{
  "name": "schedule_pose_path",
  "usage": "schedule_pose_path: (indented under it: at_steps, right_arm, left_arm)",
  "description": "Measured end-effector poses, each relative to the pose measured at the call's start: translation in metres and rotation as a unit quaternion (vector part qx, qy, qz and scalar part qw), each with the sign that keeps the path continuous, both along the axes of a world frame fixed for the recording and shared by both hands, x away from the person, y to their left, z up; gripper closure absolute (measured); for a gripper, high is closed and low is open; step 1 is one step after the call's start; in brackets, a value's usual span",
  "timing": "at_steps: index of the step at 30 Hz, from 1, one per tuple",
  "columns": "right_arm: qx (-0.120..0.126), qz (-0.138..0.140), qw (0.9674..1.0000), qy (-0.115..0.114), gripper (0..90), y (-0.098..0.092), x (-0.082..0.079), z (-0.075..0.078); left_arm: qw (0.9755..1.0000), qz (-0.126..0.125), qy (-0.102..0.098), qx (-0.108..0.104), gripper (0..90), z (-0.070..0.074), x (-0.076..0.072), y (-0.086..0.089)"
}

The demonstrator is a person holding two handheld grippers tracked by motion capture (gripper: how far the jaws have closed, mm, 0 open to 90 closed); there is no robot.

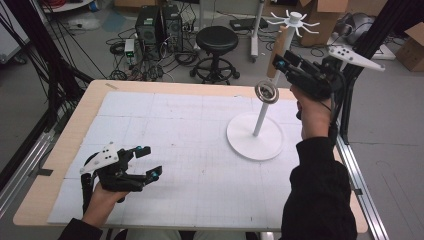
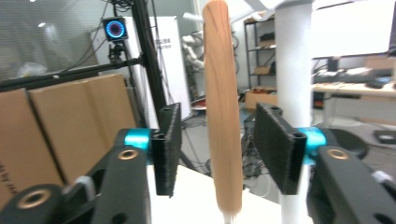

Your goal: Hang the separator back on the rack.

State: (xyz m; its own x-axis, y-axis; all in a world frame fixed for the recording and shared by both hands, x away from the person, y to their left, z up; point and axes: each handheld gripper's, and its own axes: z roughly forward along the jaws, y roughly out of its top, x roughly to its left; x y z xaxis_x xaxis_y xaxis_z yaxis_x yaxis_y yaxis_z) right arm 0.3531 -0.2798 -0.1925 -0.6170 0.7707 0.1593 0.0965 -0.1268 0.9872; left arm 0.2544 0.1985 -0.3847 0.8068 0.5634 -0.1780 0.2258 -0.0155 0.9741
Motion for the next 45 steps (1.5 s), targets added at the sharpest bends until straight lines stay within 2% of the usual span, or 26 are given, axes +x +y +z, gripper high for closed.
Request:
schedule_pose_path:
  at_steps: [2,3,7,9,11,12,13,15,18,20,21,25,34,38,45]
  right_arm:
    - [-0.012,-0.016,0.9998,-0.004,41.6,-0.008,-0.015,-0.011]
    - [-0.012,-0.016,0.9998,-0.004,41.6,-0.008,-0.015,-0.011]
    - [-0.040,-0.022,0.9990,-0.003,34.5,-0.015,-0.038,-0.036]
    - [-0.067,-0.030,0.9973,0.001,28.8,-0.015,-0.050,-0.052]
    - [-0.083,-0.027,0.9961,0.005,22.5,-0.014,-0.062,-0.070]
    - [-0.101,-0.023,0.9945,0.015,19.8,-0.013,-0.077,-0.093]
    - [-0.101,-0.023,0.9945,0.015,19.8,-0.013,-0.077,-0.093]
    - [-0.126,-0.023,0.9916,0.020,19.6,-0.012,-0.088,-0.112]
    - [-0.134,-0.014,0.9901,0.039,19.1,-0.012,-0.105,-0.142]
    - [-0.129,-0.007,0.9901,0.054,18.9,-0.014,-0.114,-0.159]
    - [-0.125,-0.004,0.9908,0.053,18.7,-0.016,-0.119,-0.167]
    - [-0.126,0.004,0.9897,0.068,18.0,-0.019,-0.127,-0.176]
    - [-0.121,0.004,0.9903,0.069,17.0,-0.020,-0.129,-0.182]
    - [-0.113,0.004,0.9913,0.066,17.0,-0.021,-0.130,-0.182]
    - [-0.114,0.006,0.9915,0.063,17.0,-0.021,-0.130,-0.183]
  left_arm:
    - [1.0000,0.003,0.001,-0.005,19.0,0.000,0.001,0.001]
    - [1.0000,0.005,0.002,-0.007,19.0,0.000,0.001,0.002]
    - [0.9999,0.010,0.002,-0.010,19.1,0.000,0.002,0.004]
    - [0.9999,0.014,0.002,-0.008,19.1,0.000,0.003,0.005]
    - [0.9997,0.020,0.006,-0.011,19.1,-0.001,0.004,0.005]
    - [0.9996,0.022,0.007,-0.013,19.1,-0.001,0.005,0.006]
    - [0.9996,0.023,0.007,-0.013,19.1,-0.001,0.005,0.006]
    - [0.9994,0.029,0.007,-0.016,19.1,-0.001,0.005,0.007]
    - [0.9992,0.035,0.006,-0.019,19.0,-0.001,0.005,0.010]
    - [0.9990,0.037,0.008,-0.023,19.0,-0.001,0.005,0.012]
    - [0.9990,0.035,0.009,-0.024,19.1,-0.001,0.004,0.012]
    - [0.9990,0.037,0.008,-0.026,19.3,-0.002,0.001,0.015]
    - [0.9992,0.031,0.004,-0.023,19.6,-0.002,-0.004,0.013]
    - [0.9991,0.035,0.004,-0.022,19.6,-0.002,-0.004,0.013]
    - [0.9991,0.037,0.004,-0.023,19.6,-0.002,-0.004,0.015]
